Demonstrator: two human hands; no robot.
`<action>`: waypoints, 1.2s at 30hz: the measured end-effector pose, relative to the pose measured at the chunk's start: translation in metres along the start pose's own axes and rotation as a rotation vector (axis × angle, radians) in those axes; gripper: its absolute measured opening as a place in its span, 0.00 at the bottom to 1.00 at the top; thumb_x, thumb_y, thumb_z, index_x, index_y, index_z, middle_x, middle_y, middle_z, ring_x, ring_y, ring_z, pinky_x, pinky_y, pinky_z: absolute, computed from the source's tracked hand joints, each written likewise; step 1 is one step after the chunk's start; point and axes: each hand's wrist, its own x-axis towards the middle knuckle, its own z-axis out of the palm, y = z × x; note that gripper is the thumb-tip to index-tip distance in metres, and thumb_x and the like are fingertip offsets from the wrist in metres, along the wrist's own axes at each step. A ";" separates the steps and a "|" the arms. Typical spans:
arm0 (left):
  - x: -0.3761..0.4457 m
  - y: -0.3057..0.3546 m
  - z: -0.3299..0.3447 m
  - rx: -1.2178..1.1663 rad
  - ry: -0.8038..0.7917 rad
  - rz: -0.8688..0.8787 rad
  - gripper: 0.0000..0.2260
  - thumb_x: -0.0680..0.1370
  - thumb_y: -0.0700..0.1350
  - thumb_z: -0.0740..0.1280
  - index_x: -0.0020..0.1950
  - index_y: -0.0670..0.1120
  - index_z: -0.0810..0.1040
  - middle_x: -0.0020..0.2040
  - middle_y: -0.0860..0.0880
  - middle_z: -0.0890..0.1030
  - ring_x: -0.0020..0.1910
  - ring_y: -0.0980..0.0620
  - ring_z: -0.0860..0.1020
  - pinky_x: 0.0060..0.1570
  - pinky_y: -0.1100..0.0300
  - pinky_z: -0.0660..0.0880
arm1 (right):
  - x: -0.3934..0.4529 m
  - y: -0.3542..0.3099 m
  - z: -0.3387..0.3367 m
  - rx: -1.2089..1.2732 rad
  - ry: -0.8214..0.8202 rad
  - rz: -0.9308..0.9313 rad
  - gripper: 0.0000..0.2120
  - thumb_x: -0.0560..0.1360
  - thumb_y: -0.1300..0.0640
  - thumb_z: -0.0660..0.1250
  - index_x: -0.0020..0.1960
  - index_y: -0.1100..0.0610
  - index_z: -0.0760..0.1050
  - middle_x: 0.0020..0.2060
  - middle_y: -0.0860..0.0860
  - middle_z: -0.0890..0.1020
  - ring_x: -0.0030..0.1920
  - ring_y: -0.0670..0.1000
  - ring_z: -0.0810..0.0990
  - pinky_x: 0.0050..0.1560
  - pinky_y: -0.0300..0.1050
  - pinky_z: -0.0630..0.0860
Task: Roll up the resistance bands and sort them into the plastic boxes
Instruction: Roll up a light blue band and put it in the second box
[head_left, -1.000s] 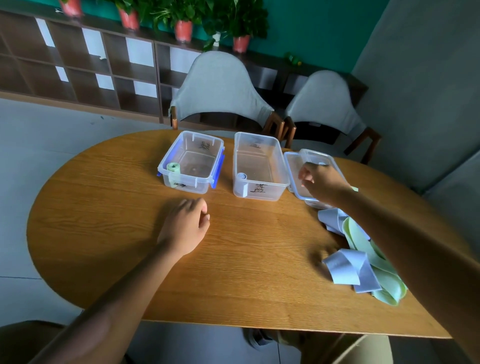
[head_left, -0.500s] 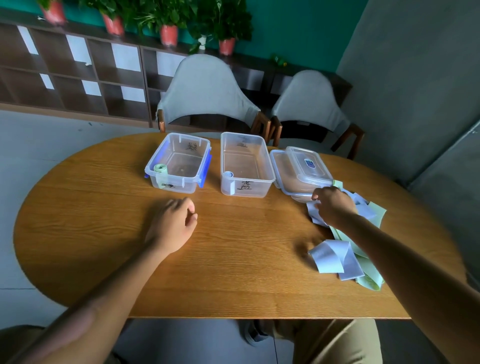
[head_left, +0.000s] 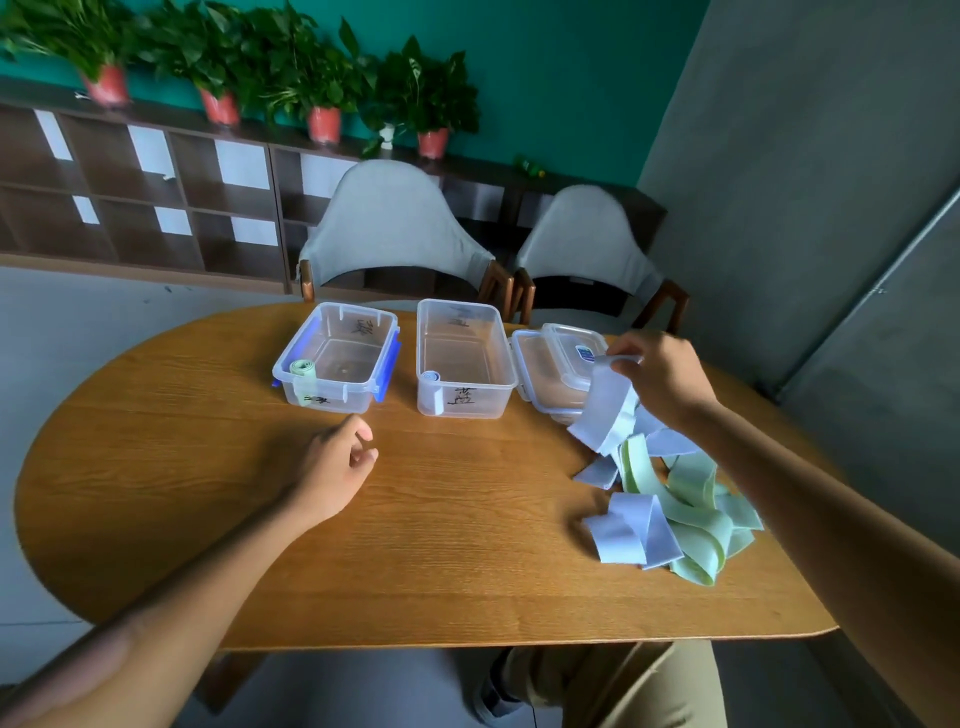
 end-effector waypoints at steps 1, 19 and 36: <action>0.000 0.005 -0.001 -0.005 -0.008 0.002 0.06 0.78 0.43 0.71 0.51 0.48 0.74 0.42 0.51 0.81 0.40 0.55 0.78 0.36 0.66 0.69 | 0.001 -0.006 -0.008 0.030 0.018 -0.016 0.06 0.76 0.63 0.71 0.52 0.57 0.84 0.45 0.53 0.85 0.40 0.50 0.80 0.37 0.32 0.70; 0.012 0.179 -0.022 -0.213 -0.033 0.360 0.16 0.78 0.51 0.71 0.64 0.54 0.73 0.56 0.61 0.74 0.45 0.65 0.73 0.40 0.69 0.67 | 0.005 -0.099 -0.076 0.279 0.099 -0.193 0.05 0.77 0.60 0.72 0.46 0.51 0.82 0.42 0.46 0.85 0.43 0.45 0.83 0.46 0.37 0.78; -0.025 0.171 -0.019 -0.138 0.322 0.500 0.18 0.77 0.41 0.73 0.66 0.51 0.75 0.44 0.54 0.79 0.41 0.55 0.78 0.38 0.57 0.78 | -0.008 -0.094 -0.020 0.497 -0.030 -0.107 0.03 0.79 0.56 0.70 0.51 0.51 0.82 0.43 0.45 0.84 0.42 0.42 0.81 0.46 0.39 0.78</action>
